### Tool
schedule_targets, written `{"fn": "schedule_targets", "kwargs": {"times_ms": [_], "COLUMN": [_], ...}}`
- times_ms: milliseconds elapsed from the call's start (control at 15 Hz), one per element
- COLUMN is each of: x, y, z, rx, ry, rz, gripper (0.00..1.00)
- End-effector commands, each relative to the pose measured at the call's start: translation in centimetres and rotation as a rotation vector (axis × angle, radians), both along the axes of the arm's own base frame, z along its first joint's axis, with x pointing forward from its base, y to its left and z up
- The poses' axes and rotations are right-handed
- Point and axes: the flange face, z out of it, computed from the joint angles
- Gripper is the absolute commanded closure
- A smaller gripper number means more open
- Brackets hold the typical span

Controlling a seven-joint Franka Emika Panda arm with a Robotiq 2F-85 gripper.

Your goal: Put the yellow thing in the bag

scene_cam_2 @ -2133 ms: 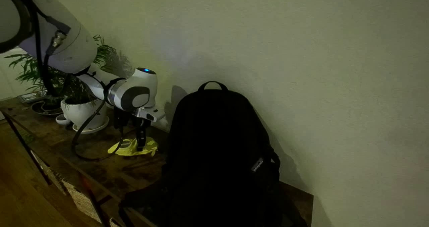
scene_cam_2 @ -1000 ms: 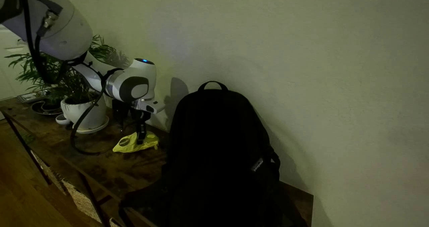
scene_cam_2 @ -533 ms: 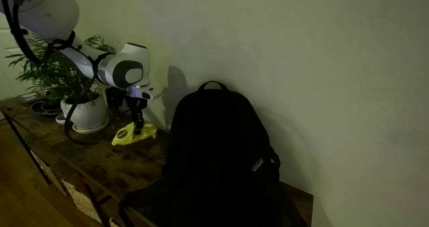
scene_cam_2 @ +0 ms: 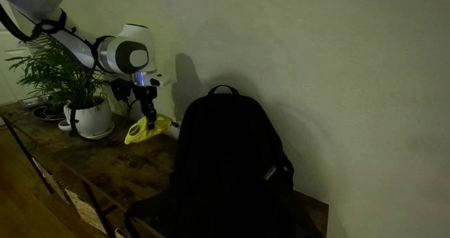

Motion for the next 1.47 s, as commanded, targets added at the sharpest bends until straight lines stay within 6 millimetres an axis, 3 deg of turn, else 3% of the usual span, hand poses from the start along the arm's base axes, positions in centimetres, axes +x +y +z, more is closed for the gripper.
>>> {"fn": "schedule_targets", "kwargs": {"times_ms": [0, 467, 1000, 1400], "x": [-1.1, -0.7, -0.9, -1.7], "y": [-1.6, -4.4, -7.6, -9.6], "z": [4.4, 8.5, 11.4, 12.7], "rx": [-0.079, -0.175, -0.286, -0.388], "ry": [-0.029, -0.088, -0.085, -0.047], "rz": [-0.006, -0.004, -0.038, -0.073], "gripper": [0.89, 0.89, 0.93, 0.91]}}
